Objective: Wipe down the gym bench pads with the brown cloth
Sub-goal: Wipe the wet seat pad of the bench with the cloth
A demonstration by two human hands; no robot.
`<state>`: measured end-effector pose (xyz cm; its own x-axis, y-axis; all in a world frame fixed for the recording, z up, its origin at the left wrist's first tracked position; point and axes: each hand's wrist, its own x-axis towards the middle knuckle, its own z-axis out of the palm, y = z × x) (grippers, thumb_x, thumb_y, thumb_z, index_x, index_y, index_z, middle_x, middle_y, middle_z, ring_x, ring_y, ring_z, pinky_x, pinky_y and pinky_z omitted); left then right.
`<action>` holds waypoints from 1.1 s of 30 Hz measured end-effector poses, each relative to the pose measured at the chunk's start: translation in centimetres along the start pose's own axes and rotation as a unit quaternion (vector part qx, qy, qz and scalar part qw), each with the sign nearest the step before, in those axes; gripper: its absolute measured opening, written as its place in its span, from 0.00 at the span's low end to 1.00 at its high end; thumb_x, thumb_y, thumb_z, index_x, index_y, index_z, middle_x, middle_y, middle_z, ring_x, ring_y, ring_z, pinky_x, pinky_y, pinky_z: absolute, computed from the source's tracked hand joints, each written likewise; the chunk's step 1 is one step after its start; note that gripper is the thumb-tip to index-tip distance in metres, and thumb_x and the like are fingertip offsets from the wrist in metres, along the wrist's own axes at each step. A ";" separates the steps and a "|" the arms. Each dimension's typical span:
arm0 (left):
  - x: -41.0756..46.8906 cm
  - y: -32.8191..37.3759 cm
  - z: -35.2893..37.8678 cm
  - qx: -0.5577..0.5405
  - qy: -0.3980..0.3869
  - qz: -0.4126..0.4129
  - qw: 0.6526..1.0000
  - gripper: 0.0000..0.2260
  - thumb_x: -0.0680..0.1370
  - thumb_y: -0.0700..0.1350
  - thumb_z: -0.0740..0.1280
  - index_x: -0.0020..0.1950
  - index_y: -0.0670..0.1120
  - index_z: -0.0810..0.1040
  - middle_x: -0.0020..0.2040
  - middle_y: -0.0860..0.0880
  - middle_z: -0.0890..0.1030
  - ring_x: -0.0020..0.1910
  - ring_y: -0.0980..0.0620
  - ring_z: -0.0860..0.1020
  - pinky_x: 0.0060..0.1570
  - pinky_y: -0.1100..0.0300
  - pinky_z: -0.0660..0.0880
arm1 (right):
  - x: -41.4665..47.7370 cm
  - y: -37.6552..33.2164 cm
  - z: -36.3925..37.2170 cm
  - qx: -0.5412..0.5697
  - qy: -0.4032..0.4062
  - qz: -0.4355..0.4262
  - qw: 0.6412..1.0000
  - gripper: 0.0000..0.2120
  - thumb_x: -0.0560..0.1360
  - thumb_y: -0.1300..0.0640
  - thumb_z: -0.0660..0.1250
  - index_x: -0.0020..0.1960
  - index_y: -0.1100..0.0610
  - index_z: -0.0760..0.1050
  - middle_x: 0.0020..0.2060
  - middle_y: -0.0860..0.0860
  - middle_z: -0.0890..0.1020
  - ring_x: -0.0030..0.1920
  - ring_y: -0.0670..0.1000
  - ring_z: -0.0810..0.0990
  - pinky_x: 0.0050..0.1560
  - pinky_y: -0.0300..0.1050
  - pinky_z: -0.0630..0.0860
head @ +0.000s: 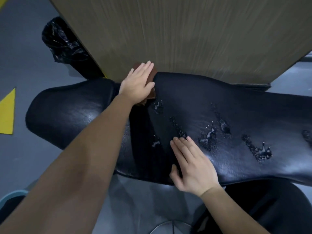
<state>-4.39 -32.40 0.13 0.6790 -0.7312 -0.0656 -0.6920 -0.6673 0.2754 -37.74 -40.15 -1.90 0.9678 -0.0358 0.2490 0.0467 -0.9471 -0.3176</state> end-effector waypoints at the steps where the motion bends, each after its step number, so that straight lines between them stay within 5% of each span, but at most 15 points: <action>1: 0.7 0.5 -0.1 0.003 -0.015 0.002 1.000 0.29 0.84 0.52 0.54 0.84 0.50 0.50 0.84 0.54 0.51 0.82 0.56 0.48 0.81 0.51 0.44 | 0.0 0.0 0.0 -0.002 -0.004 -0.001 1.000 0.32 0.70 0.54 0.65 0.71 0.68 0.73 0.69 0.62 0.77 0.70 0.62 0.75 0.77 0.58 0.65; 9: -8.0 4.6 1.9 -0.018 0.009 0.030 0.999 0.29 0.83 0.50 0.51 0.84 0.49 0.51 0.84 0.52 0.51 0.83 0.53 0.48 0.80 0.47 0.45 | 0.0 -0.4 -0.5 -0.006 0.029 -0.005 1.000 0.28 0.71 0.56 0.66 0.68 0.68 0.76 0.65 0.61 0.80 0.66 0.62 0.78 0.76 0.60 0.66; 20: -25.2 5.7 2.1 -0.071 0.051 -0.041 0.995 0.33 0.76 0.48 0.50 0.83 0.51 0.57 0.83 0.55 0.56 0.82 0.58 0.51 0.81 0.48 0.49 | -0.5 -0.8 -1.4 0.010 -0.003 0.022 1.000 0.27 0.74 0.54 0.63 0.69 0.67 0.76 0.64 0.59 0.80 0.66 0.59 0.77 0.80 0.54 0.59; 33: -9.2 -0.1 1.1 -0.043 0.082 -0.066 0.993 0.28 0.81 0.47 0.51 0.83 0.49 0.56 0.83 0.52 0.56 0.82 0.51 0.52 0.80 0.46 0.47 | 0.0 -0.2 -0.1 0.006 0.033 0.008 0.999 0.28 0.71 0.54 0.66 0.67 0.70 0.76 0.63 0.63 0.80 0.64 0.63 0.78 0.77 0.58 0.64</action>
<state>-10.79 -25.75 -0.34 0.7987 -0.5998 0.0480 -0.5746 -0.7366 0.3567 -37.79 -39.98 -1.72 0.9504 -0.0713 0.3029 0.0356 -0.9421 -0.3334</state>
